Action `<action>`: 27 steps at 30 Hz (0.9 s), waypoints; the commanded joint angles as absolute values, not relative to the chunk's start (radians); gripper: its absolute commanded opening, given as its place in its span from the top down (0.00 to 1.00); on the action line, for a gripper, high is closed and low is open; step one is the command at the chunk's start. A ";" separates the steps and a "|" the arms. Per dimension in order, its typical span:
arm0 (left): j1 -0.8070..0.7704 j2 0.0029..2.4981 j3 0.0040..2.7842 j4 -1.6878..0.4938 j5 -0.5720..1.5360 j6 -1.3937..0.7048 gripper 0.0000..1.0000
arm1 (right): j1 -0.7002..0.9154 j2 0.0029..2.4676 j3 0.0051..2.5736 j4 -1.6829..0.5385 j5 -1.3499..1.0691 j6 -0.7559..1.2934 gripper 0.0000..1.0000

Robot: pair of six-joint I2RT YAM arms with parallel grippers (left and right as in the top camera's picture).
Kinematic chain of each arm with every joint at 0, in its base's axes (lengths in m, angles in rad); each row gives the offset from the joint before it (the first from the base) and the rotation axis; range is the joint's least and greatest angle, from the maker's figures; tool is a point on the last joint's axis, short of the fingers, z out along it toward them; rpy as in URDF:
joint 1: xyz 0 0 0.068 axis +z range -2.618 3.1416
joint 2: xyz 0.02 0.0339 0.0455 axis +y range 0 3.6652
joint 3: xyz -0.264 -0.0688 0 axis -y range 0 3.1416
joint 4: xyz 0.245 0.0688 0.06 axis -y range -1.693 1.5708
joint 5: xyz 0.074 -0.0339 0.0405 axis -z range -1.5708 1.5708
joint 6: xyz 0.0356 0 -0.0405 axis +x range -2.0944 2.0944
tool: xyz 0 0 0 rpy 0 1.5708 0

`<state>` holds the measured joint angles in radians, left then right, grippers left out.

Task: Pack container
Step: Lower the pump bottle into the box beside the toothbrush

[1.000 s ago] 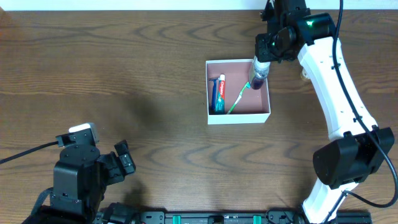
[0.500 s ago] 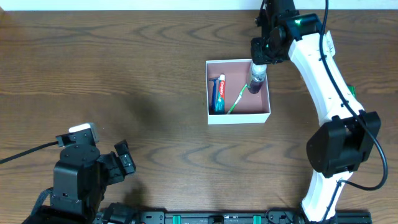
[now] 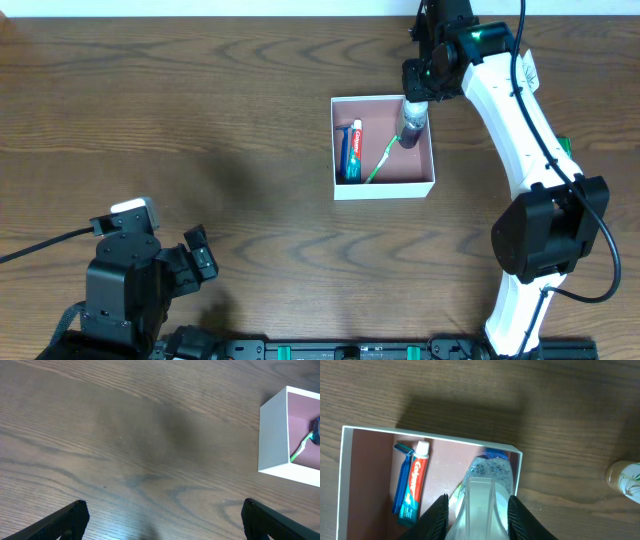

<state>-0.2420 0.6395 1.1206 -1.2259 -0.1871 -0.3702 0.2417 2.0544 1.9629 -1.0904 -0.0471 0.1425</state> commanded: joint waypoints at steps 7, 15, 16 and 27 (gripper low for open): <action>-0.236 0.640 1.120 -1.227 -0.195 -0.379 0.02 | 0.256 2.048 1.983 -1.081 -0.026 0.157 0.68; -0.236 0.640 1.120 -1.227 -0.195 -0.379 0.02 | 0.256 2.048 1.927 -1.043 -0.026 0.157 0.67; -0.236 0.640 1.120 -1.227 -0.195 -0.379 0.02 | 0.256 2.048 1.920 -1.038 -0.027 0.157 0.67; -0.236 0.640 1.120 -1.227 -0.195 -0.379 0.02 | 0.256 2.048 1.909 -1.028 -0.026 0.156 0.64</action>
